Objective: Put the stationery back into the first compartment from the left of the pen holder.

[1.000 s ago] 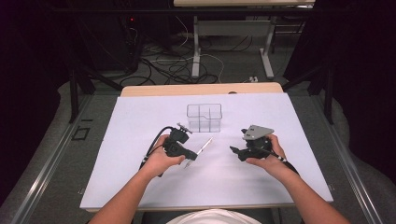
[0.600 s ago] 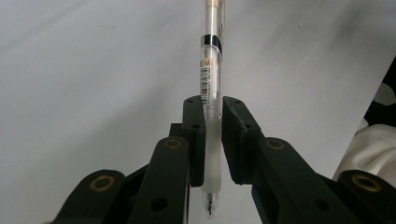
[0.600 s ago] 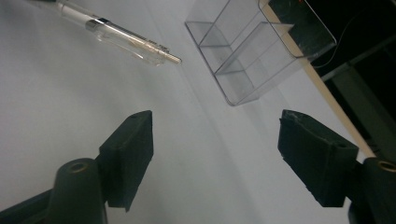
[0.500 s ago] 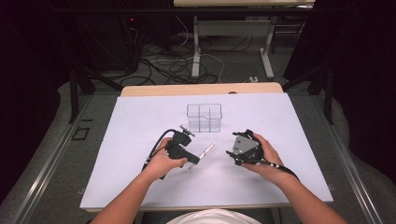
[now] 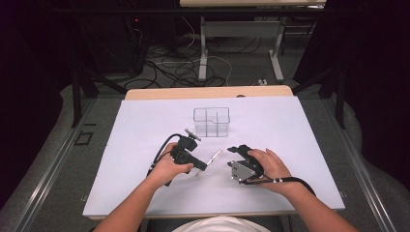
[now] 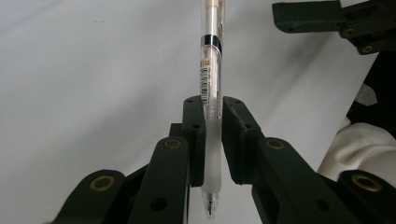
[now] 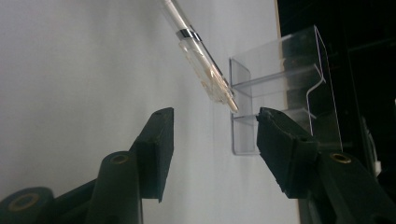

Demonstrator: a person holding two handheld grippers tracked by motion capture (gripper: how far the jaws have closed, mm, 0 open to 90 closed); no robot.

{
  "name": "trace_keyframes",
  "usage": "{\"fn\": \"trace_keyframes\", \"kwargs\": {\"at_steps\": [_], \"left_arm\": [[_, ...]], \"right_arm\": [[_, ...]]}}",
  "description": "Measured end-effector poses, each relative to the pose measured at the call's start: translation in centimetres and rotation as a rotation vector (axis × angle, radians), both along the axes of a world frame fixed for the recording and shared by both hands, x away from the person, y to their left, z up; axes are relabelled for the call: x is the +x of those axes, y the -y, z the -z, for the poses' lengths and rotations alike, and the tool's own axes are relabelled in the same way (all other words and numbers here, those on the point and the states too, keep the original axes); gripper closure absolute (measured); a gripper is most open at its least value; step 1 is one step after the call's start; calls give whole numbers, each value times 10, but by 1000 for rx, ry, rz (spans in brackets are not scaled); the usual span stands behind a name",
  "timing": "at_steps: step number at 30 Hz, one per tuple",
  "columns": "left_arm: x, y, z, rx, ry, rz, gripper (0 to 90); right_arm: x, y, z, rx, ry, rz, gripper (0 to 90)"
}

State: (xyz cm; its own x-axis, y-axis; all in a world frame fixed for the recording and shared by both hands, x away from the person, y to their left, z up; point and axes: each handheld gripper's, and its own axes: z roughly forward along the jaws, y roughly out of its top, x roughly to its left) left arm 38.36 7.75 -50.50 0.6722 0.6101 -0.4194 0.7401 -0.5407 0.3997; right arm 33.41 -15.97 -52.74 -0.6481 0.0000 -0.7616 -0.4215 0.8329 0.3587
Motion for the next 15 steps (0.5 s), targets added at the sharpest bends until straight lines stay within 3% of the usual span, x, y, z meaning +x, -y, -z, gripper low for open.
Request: {"fn": "trace_keyframes", "kwargs": {"at_steps": [3, 4, 5, 8, 12, 13, 15], "left_arm": [[-1, 1, 0, -4, -7, -3, 798], [-1, 1, 1, -2, -7, -4, 797], [-1, 2, 1, -1, -9, -4, 797], [-1, 3, 2, 2, -16, 6, 797], [-3, 5, 3, 0, -29, 7, 797], [-4, 6, 3, -3, -37, -6, 797], [-3, 6, 3, -2, -37, 8, 797]], "right_arm": [[-2, -4, 4, -22, 35, -26, 462], [-2, -6, 5, -44, 64, -51, 462], [-4, -6, 5, -61, 90, -37, 462], [-6, -10, 7, -135, 157, -68, 480], [-8, -14, 10, -178, 176, -111, 546], [-10, -14, 11, -215, 171, -110, 558], [-10, -15, 13, -215, 202, -131, 575]]}}
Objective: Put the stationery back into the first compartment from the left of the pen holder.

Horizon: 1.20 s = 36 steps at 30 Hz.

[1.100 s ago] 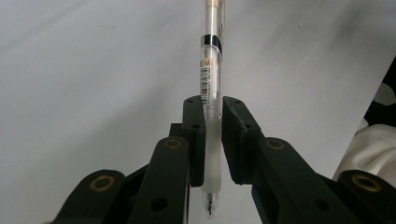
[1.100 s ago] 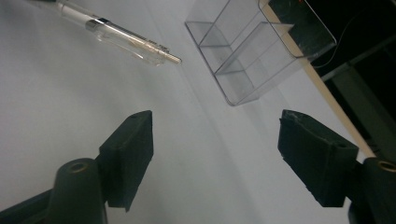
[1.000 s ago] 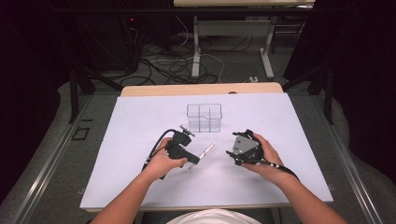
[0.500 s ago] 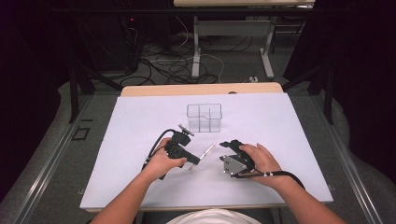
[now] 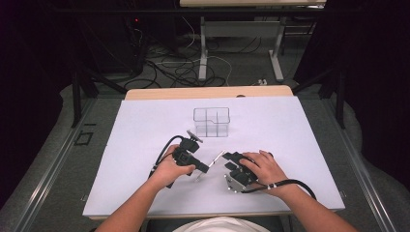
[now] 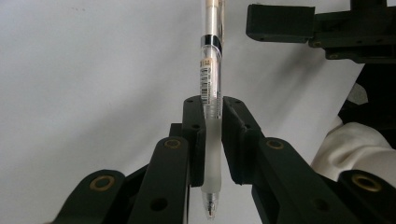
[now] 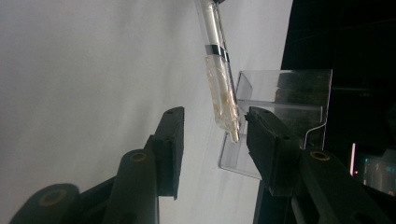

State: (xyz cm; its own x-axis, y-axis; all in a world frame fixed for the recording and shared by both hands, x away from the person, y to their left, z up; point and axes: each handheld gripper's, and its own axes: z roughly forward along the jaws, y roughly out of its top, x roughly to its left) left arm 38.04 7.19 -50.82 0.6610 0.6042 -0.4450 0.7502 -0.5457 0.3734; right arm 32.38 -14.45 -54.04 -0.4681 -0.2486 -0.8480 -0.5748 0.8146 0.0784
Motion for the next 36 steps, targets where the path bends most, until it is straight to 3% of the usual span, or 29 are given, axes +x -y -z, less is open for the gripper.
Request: {"fn": "trace_keyframes", "kwargs": {"at_steps": [3, 4, 6, 11, 13, 14, 18, 21, 25, 26, 27, 28, 30, 36], "left_arm": [[-1, 2, 1, -7, -12, -2, 797], [-1, 3, 1, -10, -15, -2, 797], [-1, 6, 2, -12, -25, -5, 797], [-3, 14, 3, -15, -36, 5, 797], [-3, 17, 3, -21, -39, 9, 797], [-4, 18, 3, -25, -39, 10, 797], [-5, 23, 3, -47, -44, 12, 797], [-6, 26, 3, -55, -50, 10, 797], [-7, 29, 4, -67, -59, 9, 797], [-7, 29, 4, -69, -62, 11, 797], [-7, 30, 4, -72, -62, 13, 797], [-7, 30, 3, -74, -65, 15, 797], [-8, 30, 3, -73, -64, 14, 797], [-7, 30, 4, -75, -70, 13, 796]], "right_arm": [[-1, -1, -1, -31, -1, -7, 597], [-2, -2, 0, -11, 13, -15, 606], [-3, -3, -1, -37, 1, -14, 615], [-4, -6, 2, -49, -7, -31, 626], [-5, -6, 4, -27, 1, -42, 637], [-6, -7, 4, -47, -22, -26, 641], [-7, -10, 4, -63, -22, -53, 678], [-9, -10, 7, -69, -36, -40, 707], [-10, -10, 6, -74, -35, -49, 733], [-10, -10, 8, -56, -19, -55, 738], [-10, -10, 7, -77, -33, -50, 742], [-11, -10, 8, -60, -18, -56, 747], [-10, -12, 7, -94, -25, -64, 758], [-12, -13, 9, -112, -14, -62, 774]]}}
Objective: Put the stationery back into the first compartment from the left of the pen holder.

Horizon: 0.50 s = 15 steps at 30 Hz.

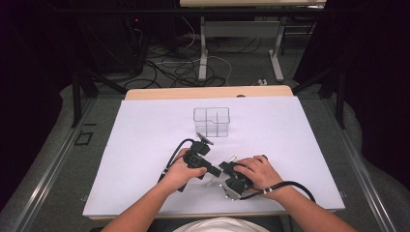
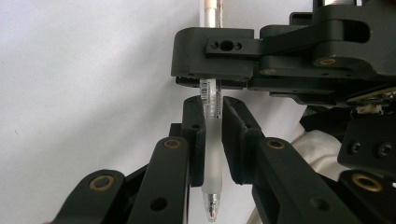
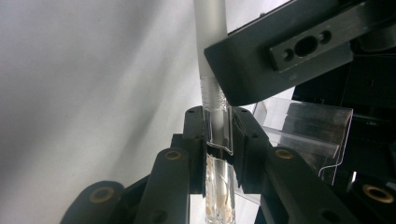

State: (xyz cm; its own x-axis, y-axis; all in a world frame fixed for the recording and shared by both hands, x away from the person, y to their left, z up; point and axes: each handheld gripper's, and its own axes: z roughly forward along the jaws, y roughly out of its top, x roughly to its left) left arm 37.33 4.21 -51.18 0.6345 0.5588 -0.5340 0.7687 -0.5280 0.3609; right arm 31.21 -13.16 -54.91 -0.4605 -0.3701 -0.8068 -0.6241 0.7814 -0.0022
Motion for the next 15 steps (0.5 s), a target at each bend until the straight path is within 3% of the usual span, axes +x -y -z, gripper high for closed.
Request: {"fn": "trace_keyframes", "kwargs": {"at_steps": [3, 7, 15], "left_arm": [[0, 0, 1, -5, -8, -2, 792], [2, -4, 0, -20, -12, -20, 748], [8, -17, -1, -34, 21, -80, 638]], "right_arm": [[0, 0, 2, 19, 13, -3, 777], [0, 0, 2, -11, -4, 3, 779], [2, 1, 2, -16, -3, 5, 778]]}}
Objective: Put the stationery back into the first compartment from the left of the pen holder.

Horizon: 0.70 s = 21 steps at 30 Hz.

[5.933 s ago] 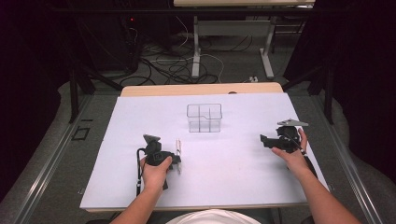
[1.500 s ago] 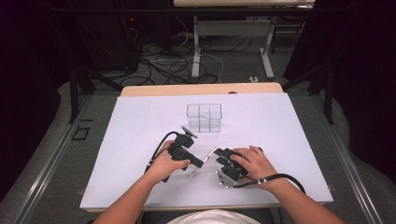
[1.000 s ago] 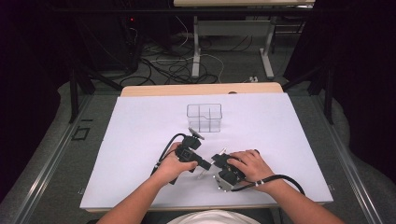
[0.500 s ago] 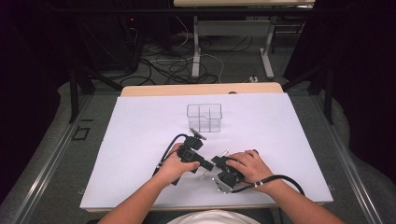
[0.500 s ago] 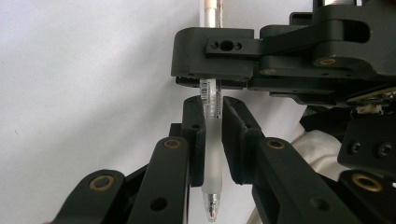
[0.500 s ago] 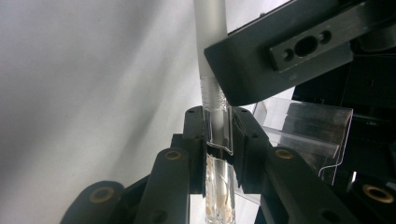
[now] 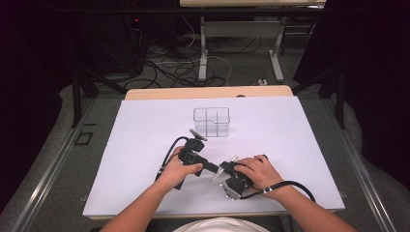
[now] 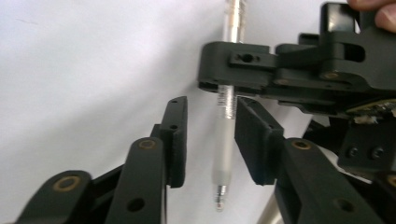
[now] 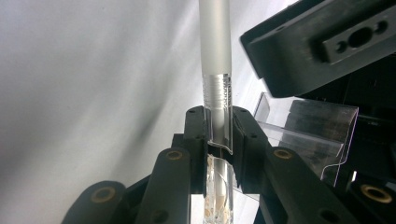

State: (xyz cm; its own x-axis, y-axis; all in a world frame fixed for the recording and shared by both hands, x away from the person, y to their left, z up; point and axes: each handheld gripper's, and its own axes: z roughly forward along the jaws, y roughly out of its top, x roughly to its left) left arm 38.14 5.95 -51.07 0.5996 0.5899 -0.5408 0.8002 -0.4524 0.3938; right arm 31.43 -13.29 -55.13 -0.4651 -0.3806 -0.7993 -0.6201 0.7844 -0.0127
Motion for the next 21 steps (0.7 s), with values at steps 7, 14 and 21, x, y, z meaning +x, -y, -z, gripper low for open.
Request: {"fn": "trace_keyframes", "kwargs": {"at_steps": [7, 14, 21], "left_arm": [[4, -10, 1, 22, 60, -67, 526], [8, -20, 1, 56, 139, -140, 386], [14, -35, -1, 76, 216, -218, 213]], "right_arm": [[0, 1, -1, 12, 4, 6, 777], [1, 1, -1, 13, 7, 14, 777], [7, 4, -4, 53, 16, 25, 776]]}}
